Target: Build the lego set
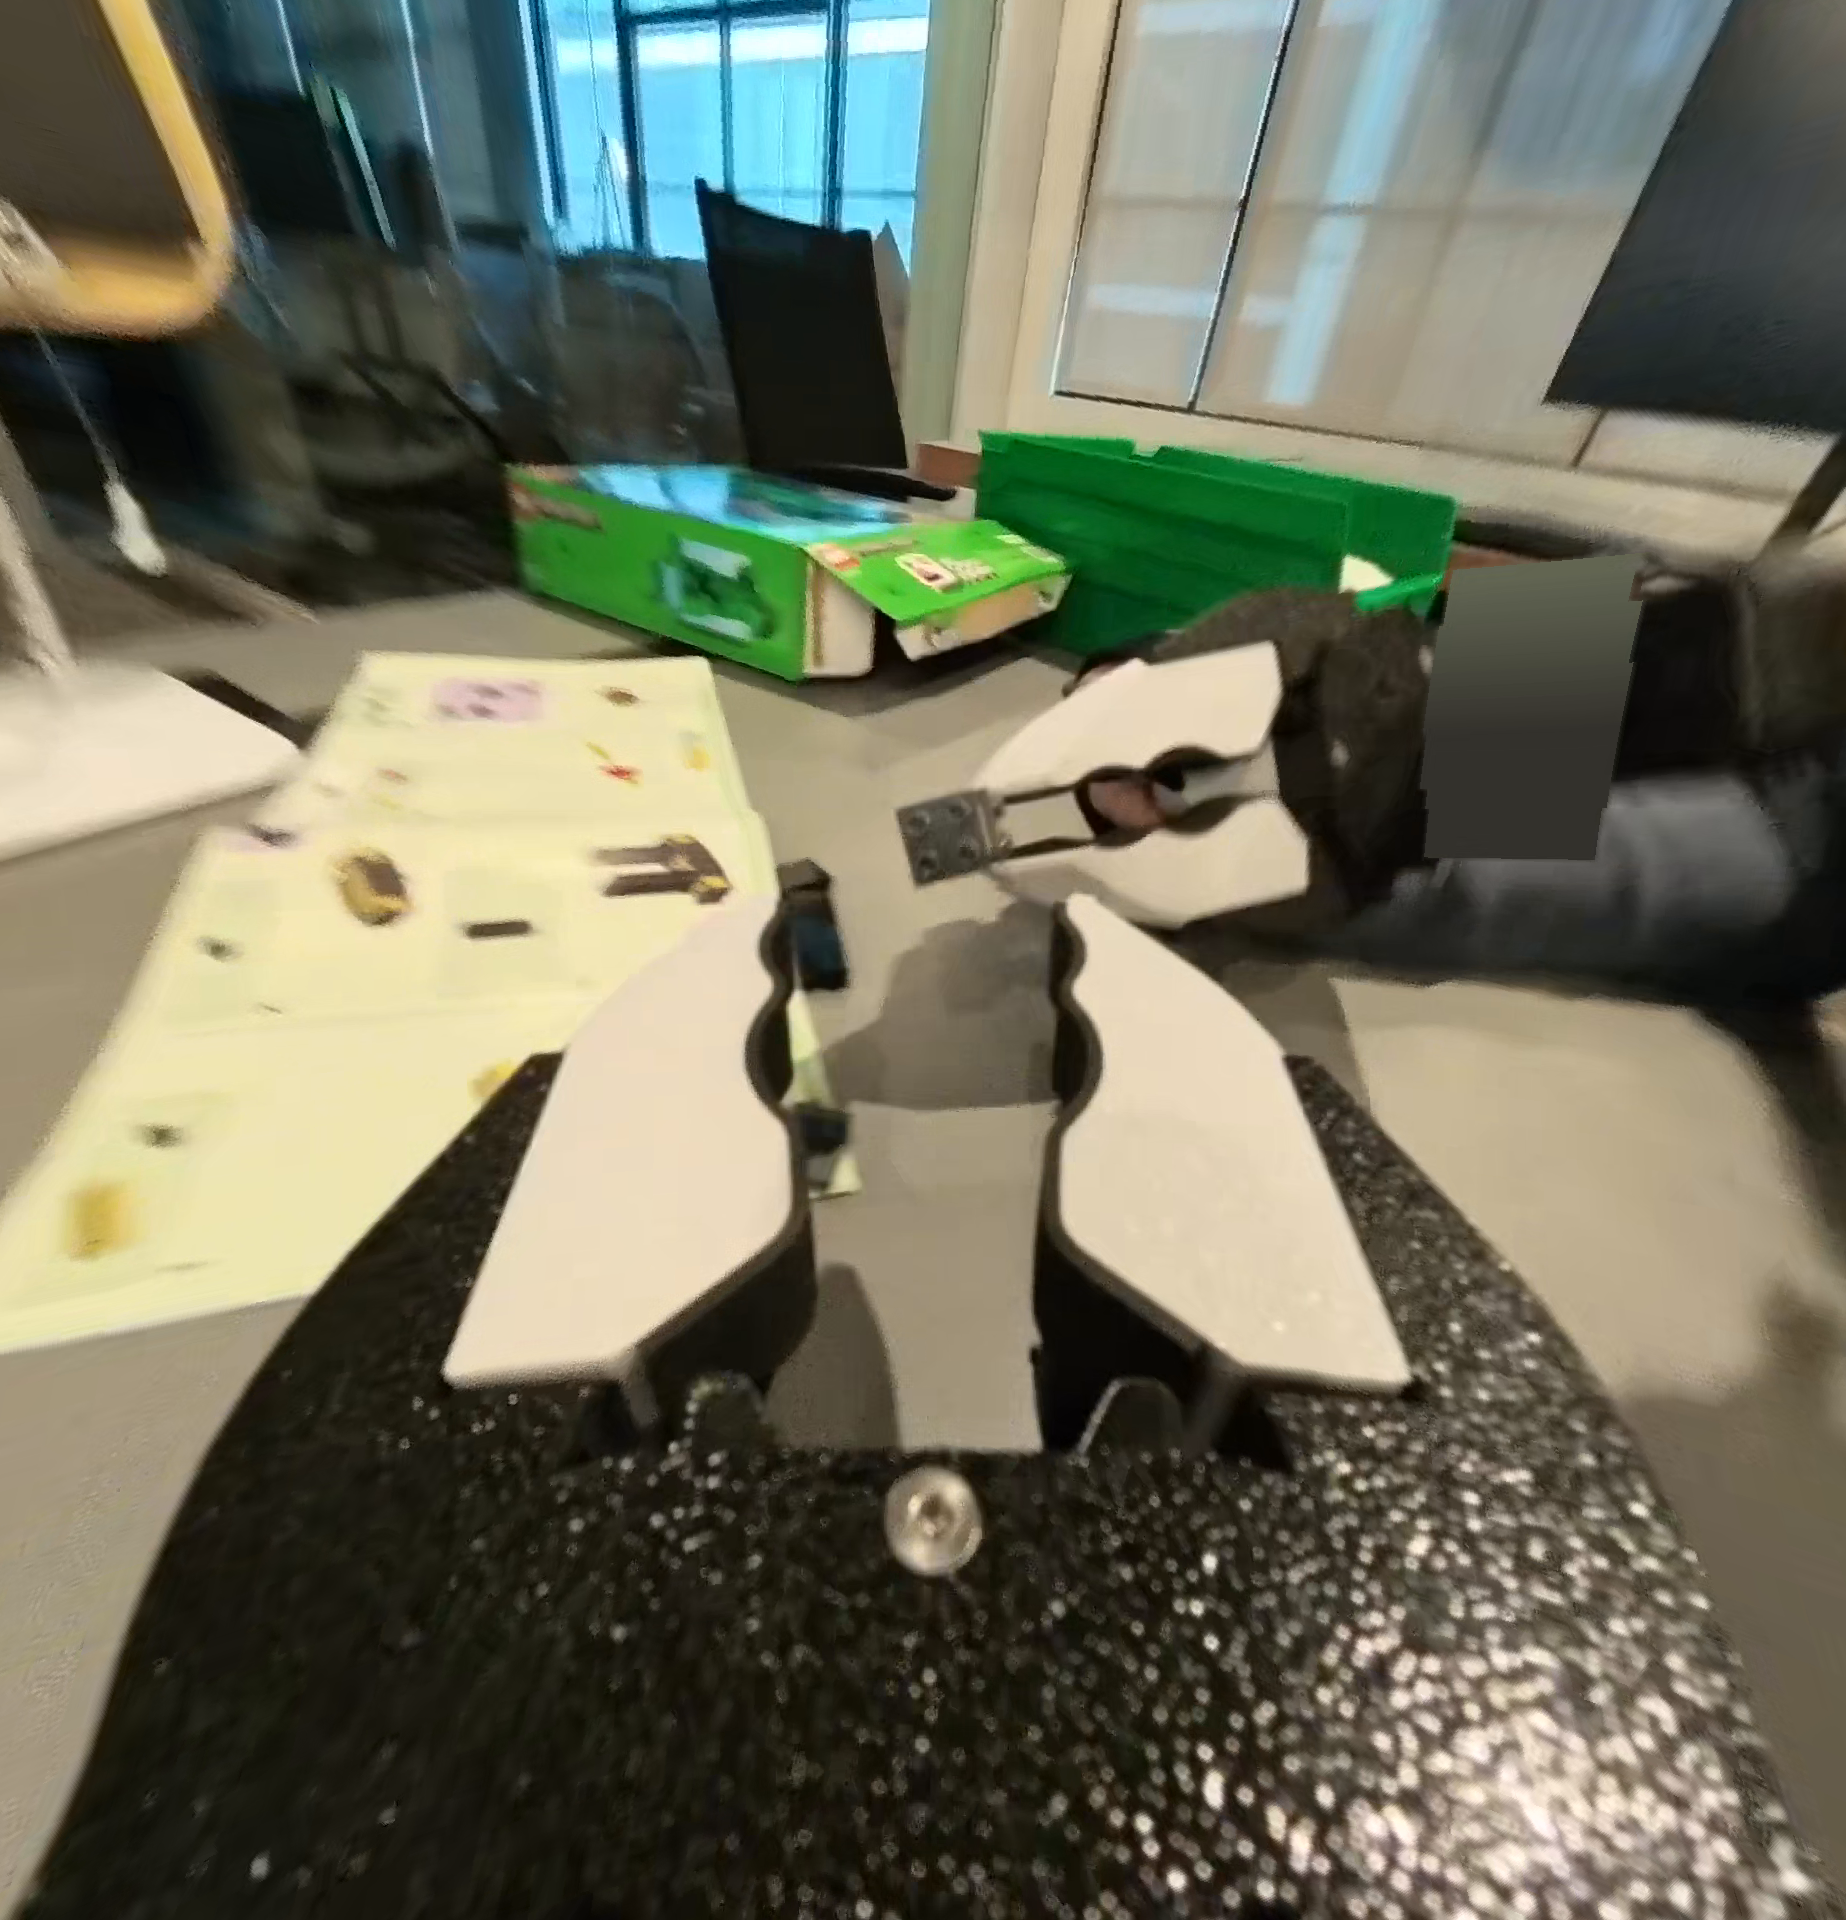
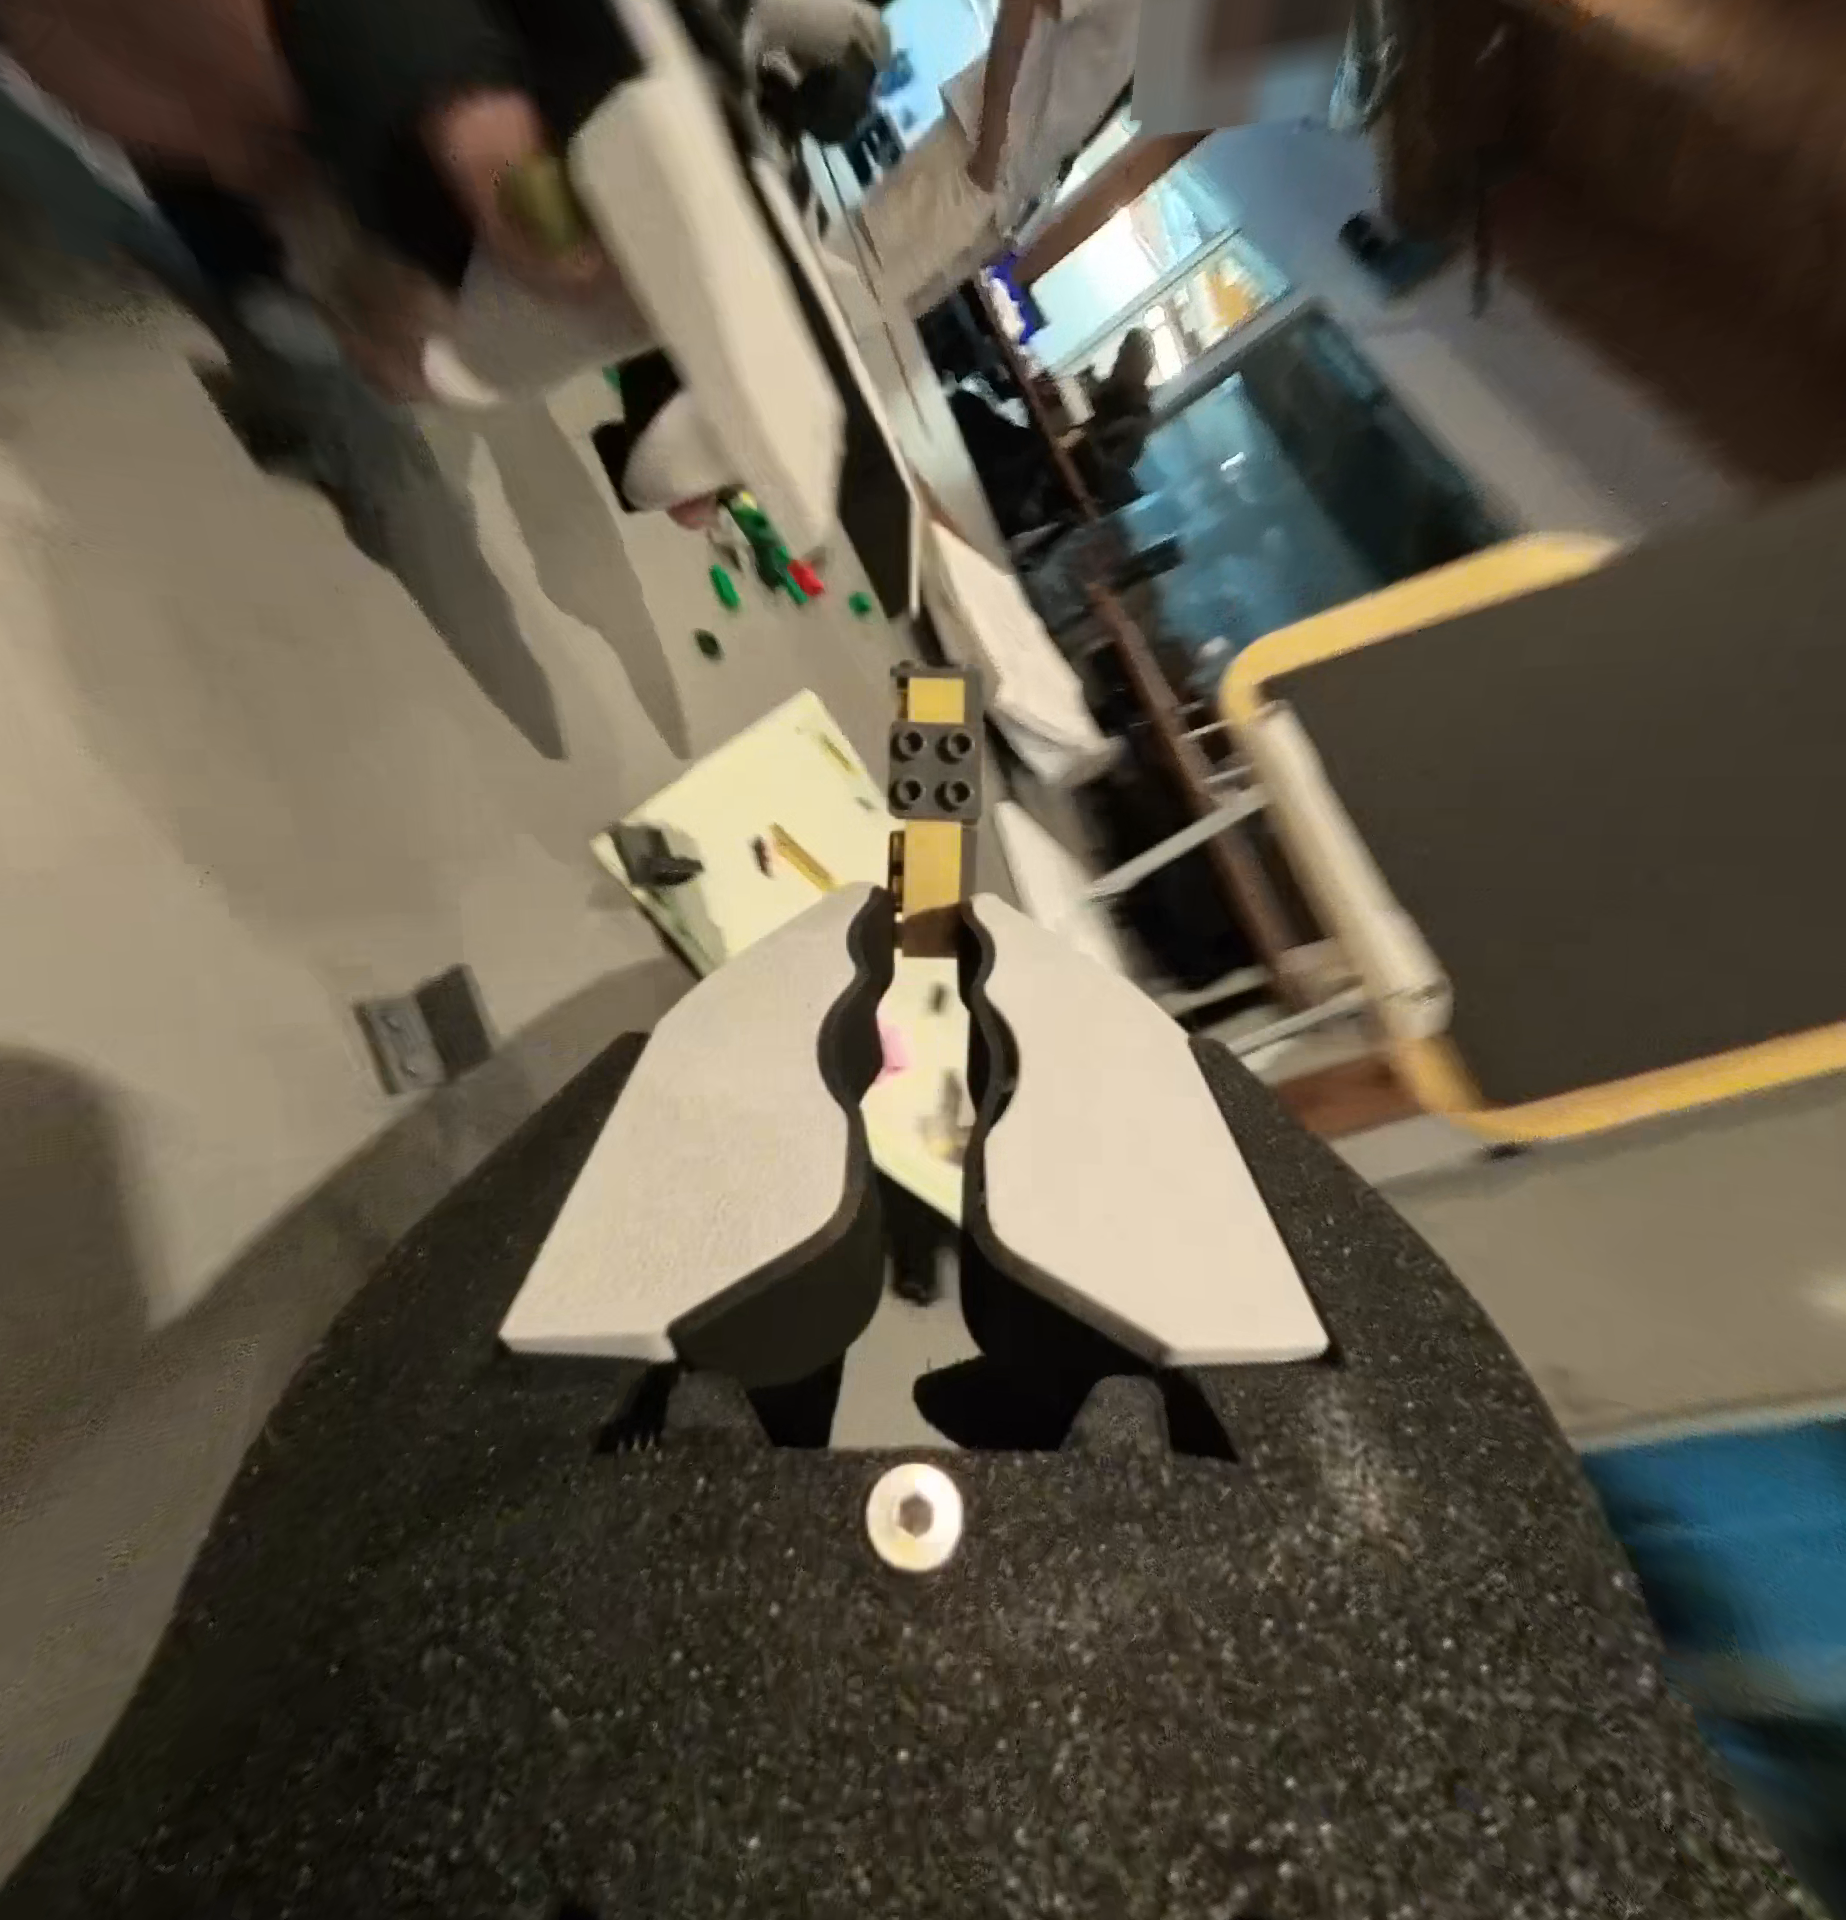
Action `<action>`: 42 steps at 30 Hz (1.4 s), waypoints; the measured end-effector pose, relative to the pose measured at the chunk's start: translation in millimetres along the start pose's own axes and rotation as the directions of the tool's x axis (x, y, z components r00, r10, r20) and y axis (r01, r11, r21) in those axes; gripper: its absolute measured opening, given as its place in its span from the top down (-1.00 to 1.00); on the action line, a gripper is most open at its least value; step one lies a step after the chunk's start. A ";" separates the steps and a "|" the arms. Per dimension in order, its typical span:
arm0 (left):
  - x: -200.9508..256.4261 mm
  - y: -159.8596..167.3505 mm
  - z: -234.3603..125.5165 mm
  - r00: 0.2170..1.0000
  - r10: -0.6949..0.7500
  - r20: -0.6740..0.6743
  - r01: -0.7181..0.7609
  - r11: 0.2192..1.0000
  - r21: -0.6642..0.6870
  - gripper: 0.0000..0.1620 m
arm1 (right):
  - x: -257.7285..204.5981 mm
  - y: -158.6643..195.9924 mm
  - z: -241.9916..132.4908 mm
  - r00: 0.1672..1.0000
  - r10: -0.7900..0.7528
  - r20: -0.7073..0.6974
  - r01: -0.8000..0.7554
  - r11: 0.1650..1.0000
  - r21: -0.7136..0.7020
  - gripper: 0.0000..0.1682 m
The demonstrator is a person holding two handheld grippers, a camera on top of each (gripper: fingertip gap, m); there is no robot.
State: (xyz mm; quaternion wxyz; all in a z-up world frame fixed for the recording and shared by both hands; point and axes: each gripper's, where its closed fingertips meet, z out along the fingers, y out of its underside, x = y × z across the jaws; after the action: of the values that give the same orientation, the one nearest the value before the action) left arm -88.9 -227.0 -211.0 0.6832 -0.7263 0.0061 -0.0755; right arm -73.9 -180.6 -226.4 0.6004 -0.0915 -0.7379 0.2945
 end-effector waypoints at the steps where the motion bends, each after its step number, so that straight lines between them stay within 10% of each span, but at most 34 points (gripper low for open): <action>1: 2.4 1.4 3.6 0.999 -0.032 -0.006 0.032 0.999 -0.010 0.39 | -0.7 -2.1 0.1 0.998 -0.068 -0.020 0.068 0.998 -0.003 0.87; 17: 6.1 21.8 19.3 0.992 0.067 0.104 -0.048 0.985 -0.168 0.67 | -13.2 -8.9 3.5 0.941 -0.336 -0.049 0.333 0.941 -0.059 0.87; 42: 31.7 3.4 5.8 0.940 -0.203 -0.275 0.195 0.979 -0.057 0.72 | -8.0 -43.6 -15.4 0.993 -0.109 -0.051 0.117 0.973 0.201 0.85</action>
State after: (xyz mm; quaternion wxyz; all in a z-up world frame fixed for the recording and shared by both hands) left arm -56.6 -225.0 -211.5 0.6537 -0.7151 0.0302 -0.2459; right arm -47.8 -214.8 -207.7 0.6369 0.0066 -0.6957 0.3320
